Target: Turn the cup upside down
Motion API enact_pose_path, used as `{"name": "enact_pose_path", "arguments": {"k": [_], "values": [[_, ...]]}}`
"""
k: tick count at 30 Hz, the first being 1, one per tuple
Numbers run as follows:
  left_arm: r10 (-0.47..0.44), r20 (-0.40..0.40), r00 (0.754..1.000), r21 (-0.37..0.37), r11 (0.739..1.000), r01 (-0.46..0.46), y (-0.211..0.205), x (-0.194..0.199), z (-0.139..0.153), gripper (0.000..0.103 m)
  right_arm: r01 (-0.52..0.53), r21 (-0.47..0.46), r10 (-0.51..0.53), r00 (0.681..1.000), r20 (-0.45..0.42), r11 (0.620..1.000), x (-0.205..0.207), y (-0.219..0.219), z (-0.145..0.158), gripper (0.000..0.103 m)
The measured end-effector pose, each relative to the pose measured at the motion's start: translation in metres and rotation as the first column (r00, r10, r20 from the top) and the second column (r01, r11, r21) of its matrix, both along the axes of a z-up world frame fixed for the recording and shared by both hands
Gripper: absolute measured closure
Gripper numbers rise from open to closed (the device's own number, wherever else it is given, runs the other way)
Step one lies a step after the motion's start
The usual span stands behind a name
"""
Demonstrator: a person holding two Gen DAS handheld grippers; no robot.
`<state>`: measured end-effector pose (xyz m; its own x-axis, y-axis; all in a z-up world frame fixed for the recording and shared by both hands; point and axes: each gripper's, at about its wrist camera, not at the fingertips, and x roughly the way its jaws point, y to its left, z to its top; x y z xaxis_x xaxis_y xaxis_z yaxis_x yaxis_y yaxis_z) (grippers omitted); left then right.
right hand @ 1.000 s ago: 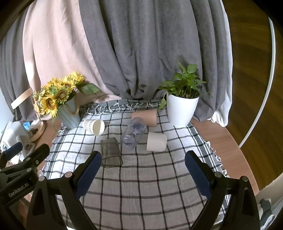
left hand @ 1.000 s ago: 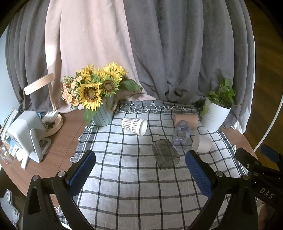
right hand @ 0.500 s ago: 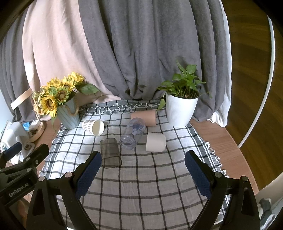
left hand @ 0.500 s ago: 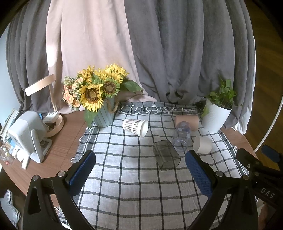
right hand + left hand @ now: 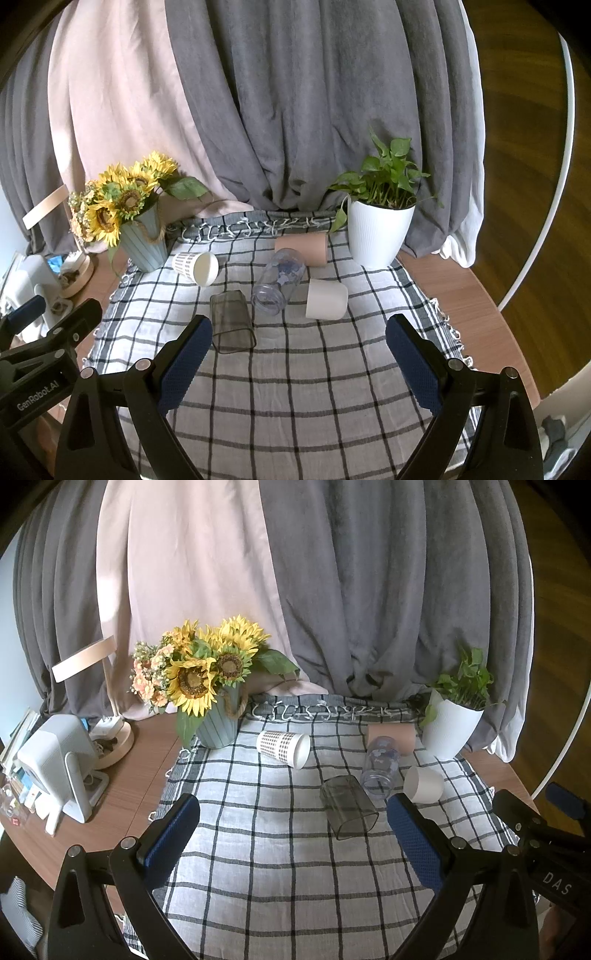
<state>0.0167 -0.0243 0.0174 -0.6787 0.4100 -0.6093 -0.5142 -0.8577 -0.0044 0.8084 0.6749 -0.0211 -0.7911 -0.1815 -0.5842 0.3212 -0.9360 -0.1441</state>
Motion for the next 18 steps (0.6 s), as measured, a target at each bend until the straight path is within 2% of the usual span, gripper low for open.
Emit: {"name": "enact_pose_path", "arguments": {"k": [5, 9, 10, 11, 12, 13, 15, 16, 18], "values": [[0.011, 0.044, 0.999, -0.016, 1.0, -0.01, 0.007, -0.018, -0.006, 0.0, 0.006, -0.005, -0.006, 1.0, 0.028, 1.0, -0.009, -0.005, -0.002, 0.008], [0.05, 0.033, 0.998, -0.01, 0.999, -0.049, 0.012, -0.041, -0.007, 0.0, 0.027, -0.043, -0.025, 0.998, 0.056, 0.999, -0.038, -0.015, -0.002, 0.008], [-0.104, 0.027, 0.994, 0.001, 0.995, 0.104, 0.014, -0.044, -0.007, 0.0, 0.038, -0.049, -0.035, 0.998, 0.059, 0.998, -0.048, -0.019, -0.001, 0.008], [-0.18, 0.014, 0.984, -0.001, 0.984, 0.18, 0.019, -0.048, -0.006, 0.0, 0.047, -0.051, -0.043, 0.997, 0.062, 0.998, -0.054, -0.023, -0.003, 0.008], [-0.282, 0.008, 0.959, -0.002, 0.959, 0.282, 0.024, -0.052, -0.006, 0.0, 0.05, -0.059, -0.045, 0.997, 0.069, 0.997, -0.065, -0.03, -0.004, 0.008], [-0.407, 0.016, 0.913, 0.003, 0.913, 0.407, 0.031, -0.058, -0.006, 0.0, 0.05, -0.064, -0.045, 0.996, 0.082, 0.997, -0.073, -0.035, -0.005, 0.008], [-0.42, 0.046, 0.906, -0.006, 0.907, 0.421, 0.048, -0.069, -0.009, 0.0, 0.056, -0.073, -0.047, 0.991, 0.126, 0.996, -0.096, -0.049, -0.008, 0.008], [-0.426, 0.058, 0.903, -0.014, 0.904, 0.427, 0.055, -0.074, -0.011, 0.0, 0.362, -0.092, -0.346, 0.925, 0.156, 0.927, -0.1, -0.054, -0.013, 0.008], [-0.423, 0.084, 0.902, -0.042, 0.903, 0.428, 0.073, -0.085, -0.017, 0.0, 0.373, -0.085, -0.35, 0.914, 0.205, 0.924, -0.125, -0.06, -0.019, 0.008]]}}
